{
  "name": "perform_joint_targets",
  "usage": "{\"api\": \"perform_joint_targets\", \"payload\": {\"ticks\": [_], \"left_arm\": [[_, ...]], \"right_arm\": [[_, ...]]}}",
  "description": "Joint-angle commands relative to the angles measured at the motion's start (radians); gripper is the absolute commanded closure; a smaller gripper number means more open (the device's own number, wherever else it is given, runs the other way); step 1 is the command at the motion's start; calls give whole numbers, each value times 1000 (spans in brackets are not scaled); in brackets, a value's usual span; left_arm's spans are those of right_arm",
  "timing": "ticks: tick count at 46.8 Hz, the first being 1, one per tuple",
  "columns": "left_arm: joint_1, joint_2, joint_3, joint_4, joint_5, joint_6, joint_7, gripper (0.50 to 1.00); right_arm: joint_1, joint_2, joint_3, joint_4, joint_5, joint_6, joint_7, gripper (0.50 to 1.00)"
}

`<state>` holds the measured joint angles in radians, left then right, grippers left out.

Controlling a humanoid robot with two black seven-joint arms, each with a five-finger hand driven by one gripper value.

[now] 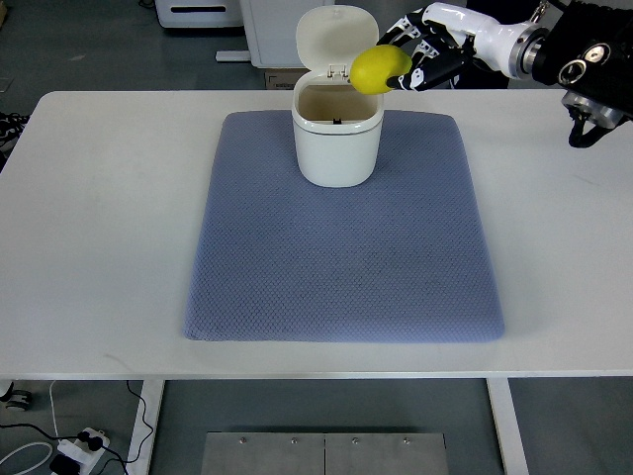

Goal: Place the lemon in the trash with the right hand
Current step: 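Lift the lemon with the right hand and carry it over the bin, then lower the lemon into the white bin and open the right hand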

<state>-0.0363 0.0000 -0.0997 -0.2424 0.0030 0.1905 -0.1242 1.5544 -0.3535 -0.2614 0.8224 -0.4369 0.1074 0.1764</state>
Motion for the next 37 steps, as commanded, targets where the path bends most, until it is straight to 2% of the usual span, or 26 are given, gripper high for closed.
{"api": "perform_joint_targets", "payload": {"ticks": [1,22,35,37], "left_arm": [[1,0,0,0,0,0,0,500],[1,0,0,0,0,1,0,500],[-1,0,0,0,0,0,0,500],[1,0,0,0,0,1,0,500]], "right_arm": [[7,27,-12,-22,0,-2,-6,1000],[29,169,-64,-147,-2,-2,-64,1000],[19,212,-79,-183,-3,-2,-80,1000],[18,214,-78,-181,-3,0,-80,946]]}}
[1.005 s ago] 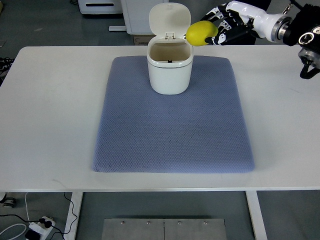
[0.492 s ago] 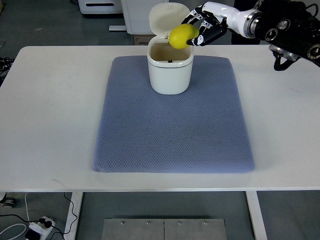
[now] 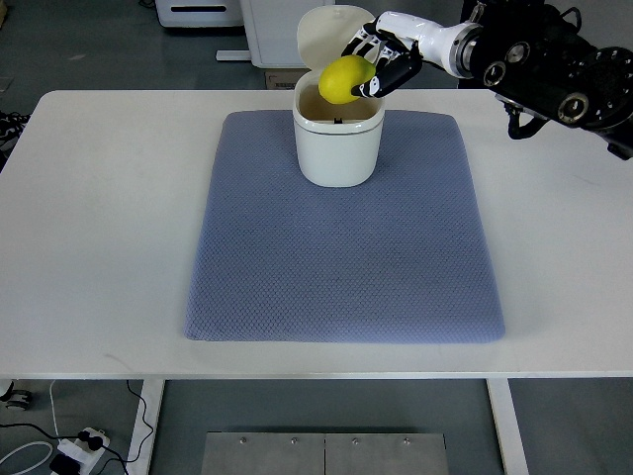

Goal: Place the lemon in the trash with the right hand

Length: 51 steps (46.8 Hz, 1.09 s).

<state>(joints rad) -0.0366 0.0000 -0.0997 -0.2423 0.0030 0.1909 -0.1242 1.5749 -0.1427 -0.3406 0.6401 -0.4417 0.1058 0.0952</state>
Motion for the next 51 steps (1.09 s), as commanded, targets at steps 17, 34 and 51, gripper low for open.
{"api": "perform_joint_targets", "payload": {"ticks": [17,34,51], "left_arm": [[1,0,0,0,0,-1,0,500],[1,0,0,0,0,-1,0,500],[0,0,0,0,0,-1,0,500]], "right_arm": [[-6,3,3,4,5,2,3,649],[-6,-12,17,10,18,12,8,536],[-55,-196,118,70,35,81,12,519]]}}
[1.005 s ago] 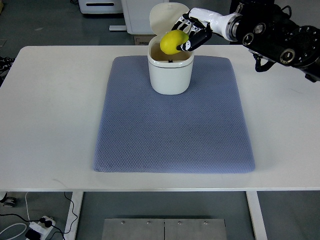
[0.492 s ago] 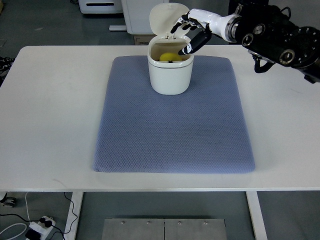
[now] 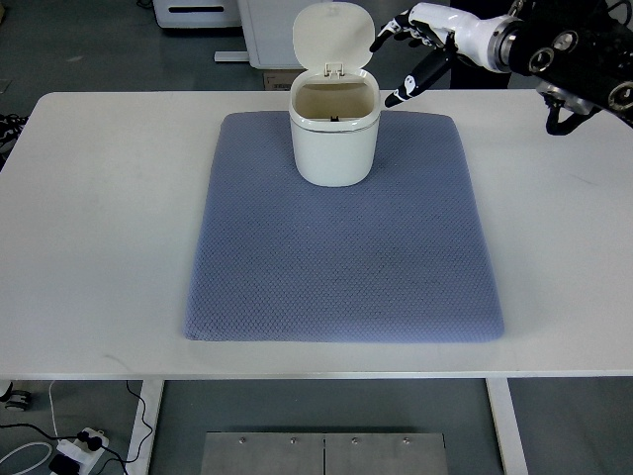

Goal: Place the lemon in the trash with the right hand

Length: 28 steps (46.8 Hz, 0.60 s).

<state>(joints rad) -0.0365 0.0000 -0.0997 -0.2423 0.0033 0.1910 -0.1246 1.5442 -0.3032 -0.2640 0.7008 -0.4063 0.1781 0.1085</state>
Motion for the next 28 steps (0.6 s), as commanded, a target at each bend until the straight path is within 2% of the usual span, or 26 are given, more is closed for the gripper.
{"api": "perform_joint_targets", "payload": {"ticks": [1,14,28], "left_arm": [[0,0,0,0,0,1,0,500],[0,0,0,0,0,-1,0,500],[1,0,0,0,0,-1,0,500]], "right_arm": [[-35,-48,58,12,0,11,-1,519],[-162,-168,227,39,0,11,-4,502],[-315,-209,463,39,1,11,-9,500]]}}
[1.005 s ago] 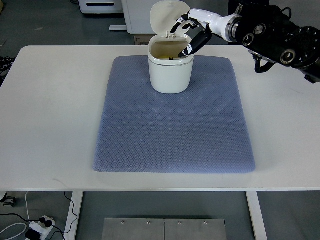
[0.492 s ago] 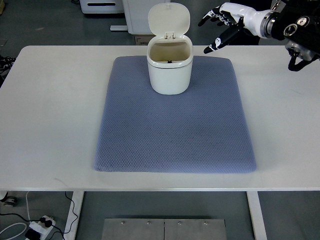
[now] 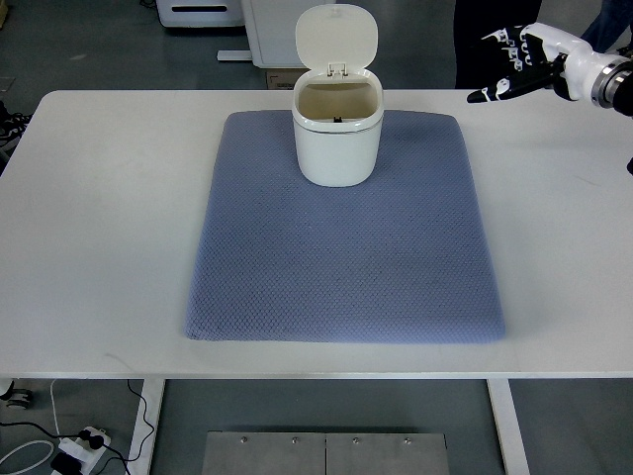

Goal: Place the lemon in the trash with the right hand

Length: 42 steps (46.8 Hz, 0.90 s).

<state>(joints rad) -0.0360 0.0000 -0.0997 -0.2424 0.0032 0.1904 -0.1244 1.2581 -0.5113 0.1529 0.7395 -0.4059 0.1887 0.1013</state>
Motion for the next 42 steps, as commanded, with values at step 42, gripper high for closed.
{"api": "perform_joint_targets", "payload": {"ticks": [42], "left_arm": [[-1,0,0,0,0,0,0,500]], "right_arm": [[-669,135,928,142,21,0,8,500]]}}
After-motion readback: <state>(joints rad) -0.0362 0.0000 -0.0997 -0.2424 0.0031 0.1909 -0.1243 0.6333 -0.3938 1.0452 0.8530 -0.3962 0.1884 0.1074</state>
